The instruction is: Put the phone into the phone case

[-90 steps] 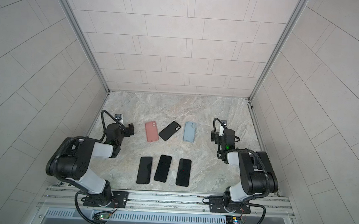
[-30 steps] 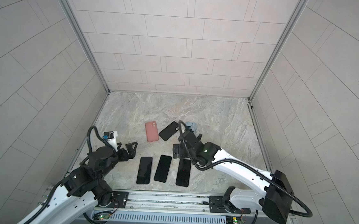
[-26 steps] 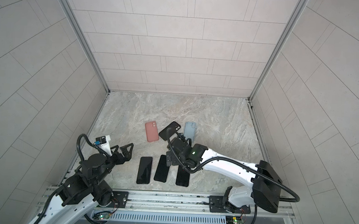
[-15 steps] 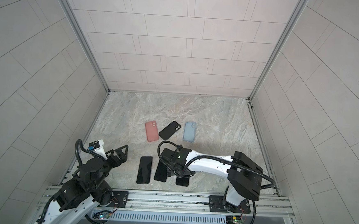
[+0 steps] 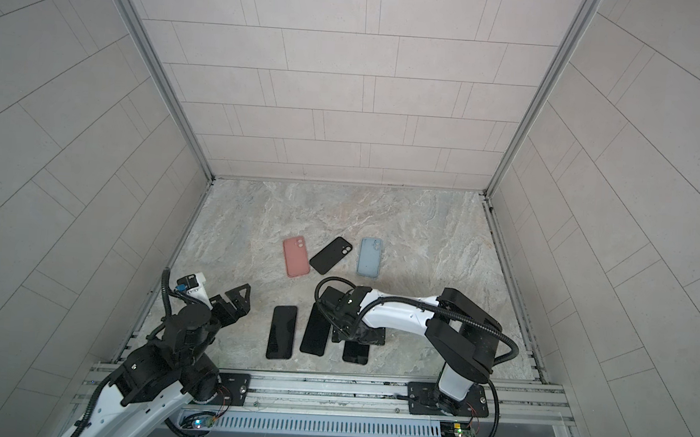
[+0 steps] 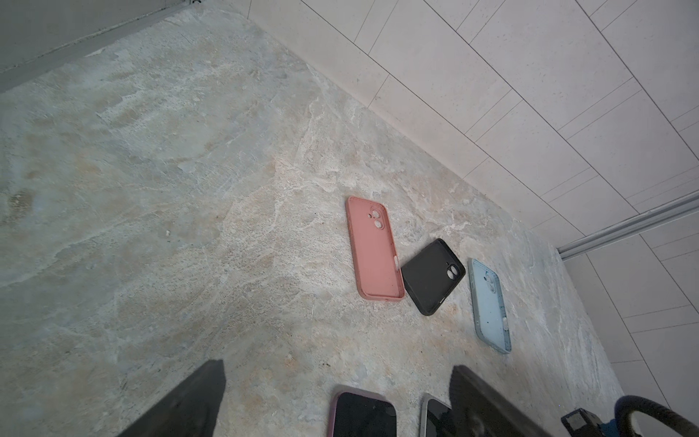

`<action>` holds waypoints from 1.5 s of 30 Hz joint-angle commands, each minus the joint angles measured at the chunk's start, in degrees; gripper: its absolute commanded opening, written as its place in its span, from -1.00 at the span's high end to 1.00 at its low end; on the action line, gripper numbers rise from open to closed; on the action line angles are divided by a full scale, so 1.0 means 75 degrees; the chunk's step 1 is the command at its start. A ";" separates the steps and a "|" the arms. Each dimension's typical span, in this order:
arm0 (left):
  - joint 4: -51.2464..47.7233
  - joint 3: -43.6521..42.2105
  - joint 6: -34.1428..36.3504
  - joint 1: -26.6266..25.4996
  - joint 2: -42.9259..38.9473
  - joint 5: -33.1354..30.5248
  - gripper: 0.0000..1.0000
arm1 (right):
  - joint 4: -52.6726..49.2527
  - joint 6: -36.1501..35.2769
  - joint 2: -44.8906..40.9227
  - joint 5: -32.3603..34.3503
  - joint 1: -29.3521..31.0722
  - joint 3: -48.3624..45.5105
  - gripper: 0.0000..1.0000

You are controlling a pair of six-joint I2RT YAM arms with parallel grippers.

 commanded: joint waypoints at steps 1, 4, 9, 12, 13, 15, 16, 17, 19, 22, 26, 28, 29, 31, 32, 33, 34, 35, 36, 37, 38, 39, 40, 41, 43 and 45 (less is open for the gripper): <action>-0.0071 -0.0081 -0.0251 0.0016 -0.0032 -0.0346 -1.00 | -0.0164 0.0366 0.0280 -0.0165 -0.0104 -0.0120 -0.98; -0.0083 -0.0085 -0.0255 0.0016 -0.0055 -0.0382 -1.00 | 0.0073 0.0384 0.0190 -0.0208 -0.0211 -0.0238 -0.79; -0.0086 -0.0086 -0.0252 0.0016 -0.0067 -0.0372 -1.00 | 0.0419 -0.0362 0.0035 -0.0637 -0.1073 -0.0362 -0.10; -0.0092 -0.0075 -0.0241 0.0016 -0.0067 -0.0382 -1.00 | -0.0217 -0.1519 -0.0081 -0.0261 -0.1849 0.0046 -0.10; -0.0097 -0.0075 -0.0241 0.0010 -0.0067 -0.0385 -1.00 | -0.0434 -0.1990 -0.0105 -0.0126 -0.2125 0.0206 -0.10; -0.0109 -0.0075 -0.0241 0.0006 -0.0079 -0.0393 -1.00 | -0.0745 -0.2860 -0.0110 0.0101 -0.2618 0.0422 -0.11; -0.0108 -0.0075 -0.0244 0.0010 -0.0082 -0.0393 -1.00 | -0.0890 -0.3217 -0.0076 0.0194 -0.2828 0.0515 -0.11; -0.0109 -0.0069 -0.0258 0.0008 -0.0087 -0.0393 -1.00 | -0.1014 -0.3592 -0.0020 0.0230 -0.3095 0.0563 -0.11; -0.0134 -0.0064 -0.0260 0.0013 -0.0099 -0.0404 -1.00 | -0.1145 -0.4146 0.0084 0.0241 -0.3492 0.0590 -0.12; -0.0185 -0.0066 -0.0275 0.0014 -0.0154 -0.0437 -1.00 | -0.1148 -0.4637 0.0156 0.0117 -0.3912 0.0490 -0.20; -0.0218 -0.0075 -0.0282 0.0010 -0.0230 -0.0451 -1.00 | -0.1054 -0.4837 0.0018 -0.0072 -0.3969 0.0395 -0.60; -0.0227 -0.0074 -0.0276 0.0015 -0.0225 -0.0451 -1.00 | -0.1069 -0.4750 -0.0268 0.0000 -0.3903 0.0378 -0.78; -0.0226 -0.0065 -0.0276 0.0008 -0.0219 -0.0443 -1.00 | -0.1114 -0.4665 -0.0479 0.0104 -0.3827 0.0390 -0.86; -0.0225 -0.0063 -0.0280 0.0014 -0.0208 -0.0440 -1.00 | -0.1265 -0.4448 -0.0862 0.0306 -0.3583 0.0505 -0.91; -0.0225 -0.0060 -0.0282 0.0014 -0.0196 -0.0440 -1.00 | -0.1410 -0.4298 -0.1038 0.0413 -0.3377 0.0625 -0.92; -0.0214 -0.0063 -0.0276 0.0015 -0.0196 -0.0439 -1.00 | -0.1489 -0.4097 -0.1179 0.0455 -0.3122 0.0773 -0.92; -0.0204 -0.0073 -0.0282 0.0015 -0.0196 -0.0440 -1.00 | -0.1482 -0.3857 -0.1285 0.0418 -0.2851 0.0866 -0.92; -0.0183 -0.0075 -0.0276 0.0015 -0.0196 -0.0435 -1.00 | -0.1333 -0.3516 -0.1364 0.0289 -0.2490 0.0915 -0.92; -0.0168 -0.0086 -0.0276 0.0016 -0.0184 -0.0440 -1.00 | -0.1104 -0.3140 -0.1376 0.0079 -0.2165 0.0922 -0.92; -0.0139 -0.0098 -0.0279 0.0008 -0.0173 -0.0439 -1.00 | -0.0752 -0.2669 -0.1342 -0.0202 -0.1787 0.0918 -0.92; -0.0117 -0.0097 -0.0276 0.0010 -0.0151 -0.0437 -1.00 | -0.0420 -0.2134 -0.1219 -0.0392 -0.1447 0.0910 -0.93; -0.0106 -0.0098 -0.0279 0.0009 -0.0132 -0.0434 -1.00 | -0.0225 -0.1641 -0.1052 -0.0506 -0.1172 0.0948 -0.97; -0.0111 -0.0085 -0.0287 0.0012 -0.0114 -0.0436 -1.00 | -0.0031 -0.1171 -0.0820 -0.0590 -0.0895 0.1043 -0.98; -0.0127 -0.0076 -0.0289 0.0010 -0.0109 -0.0440 -1.00 | 0.0081 -0.0784 -0.0543 -0.0613 -0.0656 0.1224 -0.98; -0.0173 -0.0060 -0.0288 0.0010 -0.0123 -0.0439 -1.00 | 0.0025 -0.0197 0.0024 -0.0415 -0.0222 0.1697 -0.99; -0.0233 -0.0063 -0.0288 0.0014 -0.0189 -0.0452 -1.00 | -0.0084 0.0109 0.0688 -0.0258 0.0139 0.2319 -1.00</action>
